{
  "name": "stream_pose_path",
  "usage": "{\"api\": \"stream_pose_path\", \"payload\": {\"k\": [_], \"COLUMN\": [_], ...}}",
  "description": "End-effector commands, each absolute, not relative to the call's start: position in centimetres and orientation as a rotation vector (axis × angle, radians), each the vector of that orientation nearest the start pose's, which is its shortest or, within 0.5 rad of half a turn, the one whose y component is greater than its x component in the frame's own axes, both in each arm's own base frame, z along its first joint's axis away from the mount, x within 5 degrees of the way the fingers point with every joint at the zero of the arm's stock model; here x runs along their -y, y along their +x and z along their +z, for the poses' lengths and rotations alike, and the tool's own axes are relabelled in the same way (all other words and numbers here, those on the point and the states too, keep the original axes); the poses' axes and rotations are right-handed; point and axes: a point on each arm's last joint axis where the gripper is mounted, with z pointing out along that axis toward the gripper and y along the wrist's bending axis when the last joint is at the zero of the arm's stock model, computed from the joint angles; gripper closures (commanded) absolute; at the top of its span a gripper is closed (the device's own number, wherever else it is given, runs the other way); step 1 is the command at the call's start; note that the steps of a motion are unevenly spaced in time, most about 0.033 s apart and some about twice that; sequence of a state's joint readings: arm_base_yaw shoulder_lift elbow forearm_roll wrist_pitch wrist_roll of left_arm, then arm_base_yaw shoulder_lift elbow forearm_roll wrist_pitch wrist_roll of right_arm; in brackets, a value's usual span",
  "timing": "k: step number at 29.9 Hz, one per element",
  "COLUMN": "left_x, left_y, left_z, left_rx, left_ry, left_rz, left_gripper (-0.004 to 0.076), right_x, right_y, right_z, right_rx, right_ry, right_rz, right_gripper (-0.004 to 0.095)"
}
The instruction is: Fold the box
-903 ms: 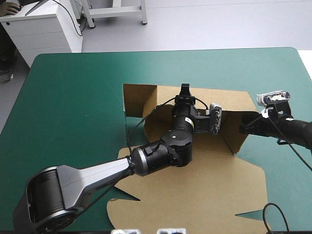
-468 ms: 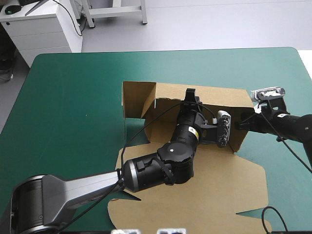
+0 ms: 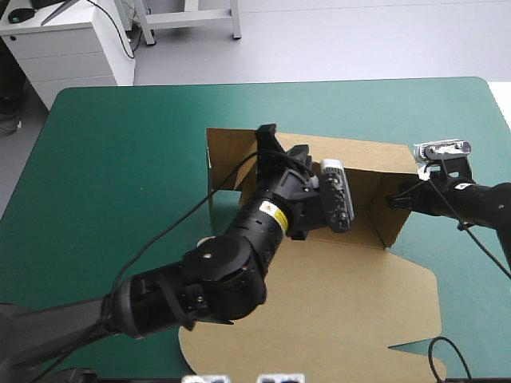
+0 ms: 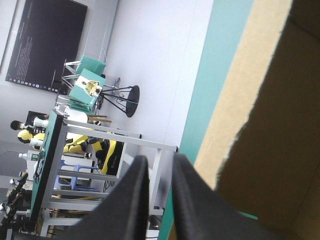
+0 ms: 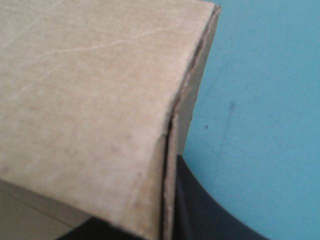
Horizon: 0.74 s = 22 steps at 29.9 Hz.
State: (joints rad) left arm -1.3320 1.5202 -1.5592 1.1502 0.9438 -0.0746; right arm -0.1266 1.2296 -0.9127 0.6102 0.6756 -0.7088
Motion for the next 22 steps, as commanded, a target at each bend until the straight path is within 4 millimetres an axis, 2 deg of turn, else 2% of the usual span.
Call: {"api": "stream_pose_path", "payload": {"k": [1,6,9,16,22], "left_x": [26.7,23.5,21.1,13.7,7.5], "left_y": [14.2,16.5,18.6,23.3,25.8], "left_z": [47.7,49.0,49.4,49.7,48.8], "left_rx": [-1.257,-1.350,-1.454,-1.686,-1.875], "left_ry": [1.189,1.081,0.991,0.712,0.465], "left_rz": [0.448,0.461,0.404,0.314,0.248], "left_gripper": [0.0726,0.0726,0.0726,0.0727,0.0726], "right_x": [-0.4,-1.6,-2.6,-5.1,-6.3], "right_y": [24.9,24.9,24.9,24.8,24.8], "right_z": [31.7,32.1,32.7,34.5,36.2], "right_rx": [-2.283,-2.279,-2.270,-2.275,-2.335], "right_ry": [-0.276,-0.311,-0.323,-0.381,-0.393], "right_rz": [0.303,0.358,0.387,0.349,0.395], "right_gripper": [0.0907,0.0907,0.0907,0.0907,0.0907]}}
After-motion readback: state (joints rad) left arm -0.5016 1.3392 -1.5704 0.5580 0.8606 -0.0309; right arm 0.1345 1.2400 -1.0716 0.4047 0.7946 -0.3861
